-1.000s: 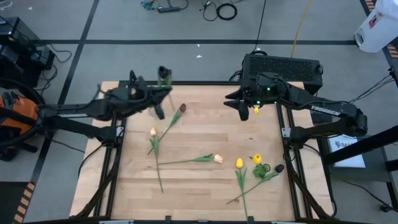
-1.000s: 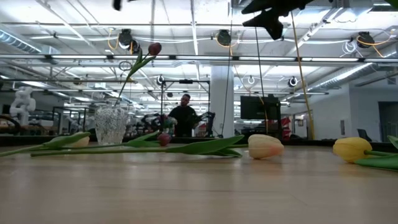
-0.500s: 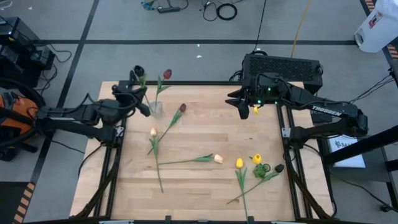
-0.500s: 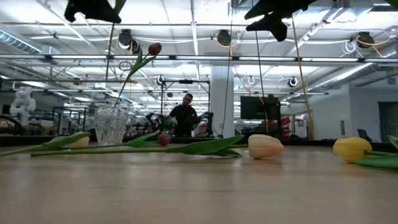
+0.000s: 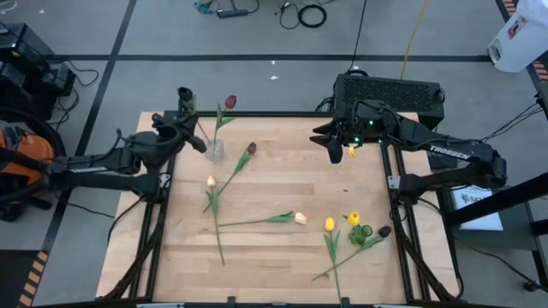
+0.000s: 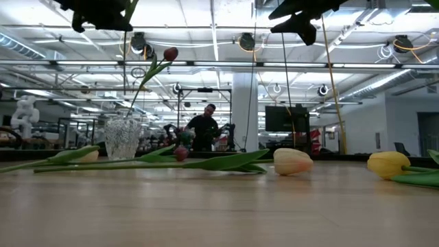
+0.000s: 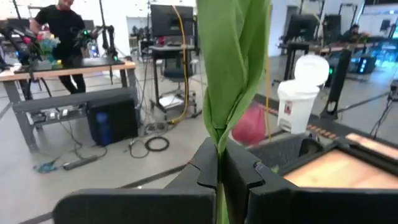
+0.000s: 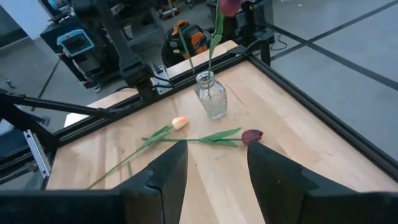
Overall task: Sort flowers into vase by color
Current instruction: Put the top black flower into the transparent vase, then put the left white flower into the transparent green vase
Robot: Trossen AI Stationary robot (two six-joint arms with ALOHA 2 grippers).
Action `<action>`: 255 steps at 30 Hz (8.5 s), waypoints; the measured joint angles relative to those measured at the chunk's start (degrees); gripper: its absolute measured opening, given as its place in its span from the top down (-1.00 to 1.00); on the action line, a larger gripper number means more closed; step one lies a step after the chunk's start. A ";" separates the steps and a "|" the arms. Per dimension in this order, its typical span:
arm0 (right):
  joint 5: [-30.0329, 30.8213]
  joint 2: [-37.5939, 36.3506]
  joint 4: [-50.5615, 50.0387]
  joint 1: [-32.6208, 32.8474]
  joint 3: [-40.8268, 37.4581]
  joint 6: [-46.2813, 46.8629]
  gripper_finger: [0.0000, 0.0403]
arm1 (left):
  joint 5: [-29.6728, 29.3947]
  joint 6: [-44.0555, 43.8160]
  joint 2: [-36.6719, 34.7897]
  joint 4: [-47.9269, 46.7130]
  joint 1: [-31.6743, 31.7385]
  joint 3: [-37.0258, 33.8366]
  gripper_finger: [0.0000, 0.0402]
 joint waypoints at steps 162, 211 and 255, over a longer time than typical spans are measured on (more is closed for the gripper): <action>7.28 -3.78 -45.09 -3.34 -0.02 11.32 0.21 | 49.09 -112.69 47.49 -47.71 -27.08 10.26 -0.16; 9.32 -15.22 -41.80 -3.34 -0.02 8.88 0.21 | 18.24 -32.72 39.59 -18.63 -15.39 31.31 0.99; -5.07 6.28 26.23 2.67 -0.02 1.59 -0.15 | 69.62 -15.59 53.30 23.46 7.46 31.12 0.99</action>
